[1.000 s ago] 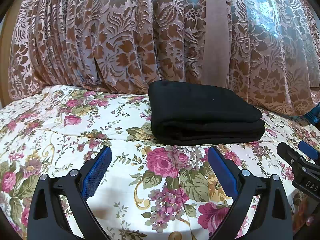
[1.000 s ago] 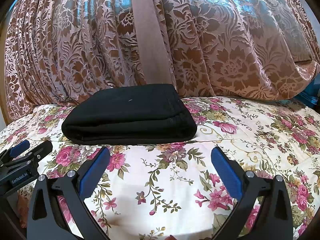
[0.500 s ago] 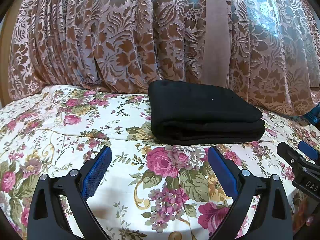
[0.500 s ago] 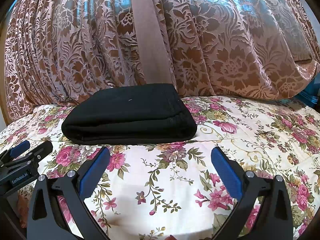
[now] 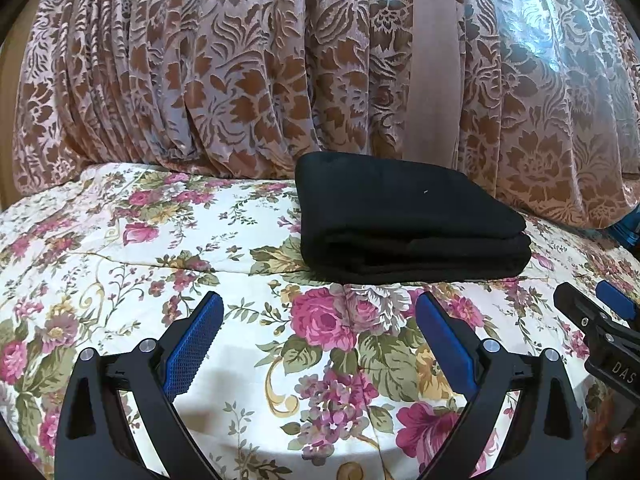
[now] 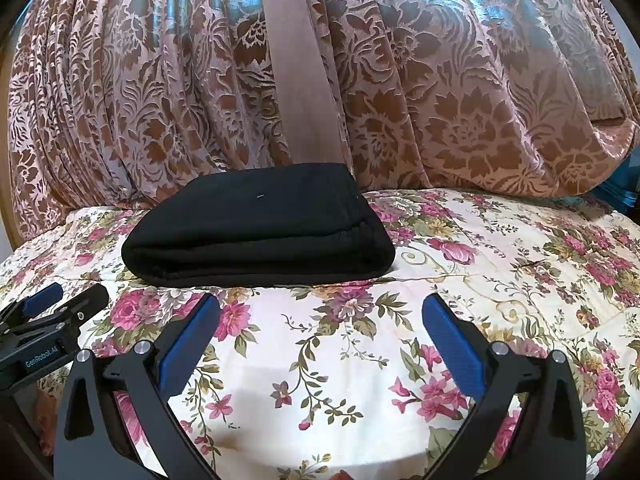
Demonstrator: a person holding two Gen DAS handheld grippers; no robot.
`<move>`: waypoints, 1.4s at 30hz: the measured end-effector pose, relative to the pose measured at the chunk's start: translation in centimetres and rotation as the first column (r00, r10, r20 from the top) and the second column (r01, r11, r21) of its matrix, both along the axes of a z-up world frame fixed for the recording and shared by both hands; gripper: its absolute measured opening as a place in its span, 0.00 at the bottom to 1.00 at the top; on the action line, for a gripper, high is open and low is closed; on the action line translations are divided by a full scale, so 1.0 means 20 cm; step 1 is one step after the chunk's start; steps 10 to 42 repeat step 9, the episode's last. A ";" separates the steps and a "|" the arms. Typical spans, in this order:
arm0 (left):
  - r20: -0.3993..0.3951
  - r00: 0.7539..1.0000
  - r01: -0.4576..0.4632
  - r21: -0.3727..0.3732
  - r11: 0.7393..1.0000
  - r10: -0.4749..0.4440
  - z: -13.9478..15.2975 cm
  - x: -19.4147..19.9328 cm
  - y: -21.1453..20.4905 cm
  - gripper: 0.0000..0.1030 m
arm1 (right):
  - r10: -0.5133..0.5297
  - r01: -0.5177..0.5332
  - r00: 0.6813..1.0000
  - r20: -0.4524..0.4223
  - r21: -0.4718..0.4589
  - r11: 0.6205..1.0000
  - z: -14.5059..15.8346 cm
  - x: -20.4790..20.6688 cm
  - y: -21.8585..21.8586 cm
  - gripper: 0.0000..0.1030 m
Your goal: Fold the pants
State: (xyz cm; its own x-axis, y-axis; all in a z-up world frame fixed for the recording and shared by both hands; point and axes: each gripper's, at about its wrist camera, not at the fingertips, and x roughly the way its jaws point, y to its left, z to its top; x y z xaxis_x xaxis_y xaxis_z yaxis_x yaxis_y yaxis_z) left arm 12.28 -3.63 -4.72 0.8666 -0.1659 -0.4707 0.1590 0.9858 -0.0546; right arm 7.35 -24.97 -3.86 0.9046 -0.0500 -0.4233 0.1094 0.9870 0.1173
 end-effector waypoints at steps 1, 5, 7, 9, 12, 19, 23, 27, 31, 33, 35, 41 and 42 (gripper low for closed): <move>-0.005 1.000 -0.001 -0.002 1.000 0.001 0.00 0.00 0.00 0.93 | 0.000 0.000 1.000 -0.001 0.000 1.000 0.00 0.00 0.00 0.98; -0.024 1.000 -0.006 -0.010 1.000 0.005 -0.01 0.01 0.01 0.93 | 0.008 -0.008 1.000 -0.026 0.008 1.000 -0.02 0.03 -0.01 0.98; -0.037 0.999 -0.009 -0.013 1.000 0.008 -0.01 0.03 0.02 0.93 | 0.011 -0.010 0.999 -0.051 0.013 1.000 -0.03 0.05 -0.01 0.98; -0.061 0.998 -0.009 -0.016 1.000 0.008 -0.02 0.04 0.02 0.93 | 0.012 -0.011 0.997 -0.078 0.019 1.000 -0.04 0.06 -0.01 0.98; -0.061 0.998 -0.009 -0.016 1.000 0.008 -0.02 0.04 0.02 0.93 | 0.012 -0.011 0.997 -0.078 0.019 1.000 -0.04 0.06 -0.01 0.98; -0.061 0.998 -0.009 -0.016 1.000 0.008 -0.02 0.04 0.02 0.93 | 0.012 -0.011 0.997 -0.078 0.019 1.000 -0.04 0.06 -0.01 0.98; -0.061 0.998 -0.009 -0.016 1.000 0.008 -0.02 0.04 0.02 0.93 | 0.012 -0.011 0.997 -0.078 0.019 1.000 -0.04 0.06 -0.01 0.98; -0.061 0.998 -0.009 -0.016 1.000 0.008 -0.02 0.04 0.02 0.93 | 0.012 -0.011 0.997 -0.078 0.019 1.000 -0.04 0.06 -0.01 0.98; -0.061 0.998 -0.009 -0.016 1.000 0.008 -0.02 0.04 0.02 0.93 | 0.012 -0.011 0.997 -0.078 0.019 1.000 -0.04 0.06 -0.01 0.98; -0.061 0.998 -0.009 -0.016 1.000 0.008 -0.02 0.04 0.02 0.93 | 0.012 -0.011 0.997 -0.078 0.019 1.000 -0.04 0.06 -0.01 0.98; -0.061 0.998 -0.009 -0.016 1.000 0.008 -0.02 0.04 0.02 0.93 | 0.012 -0.011 0.997 -0.078 0.019 1.000 -0.04 0.06 -0.01 0.98; -0.061 0.998 -0.009 -0.016 1.000 0.008 -0.02 0.04 0.02 0.93 | 0.012 -0.011 0.997 -0.078 0.019 1.000 -0.04 0.06 -0.01 0.98; -0.061 0.998 -0.009 -0.016 1.000 0.008 -0.02 0.04 0.02 0.93 | 0.012 -0.011 0.997 -0.078 0.019 1.000 -0.04 0.06 -0.01 0.98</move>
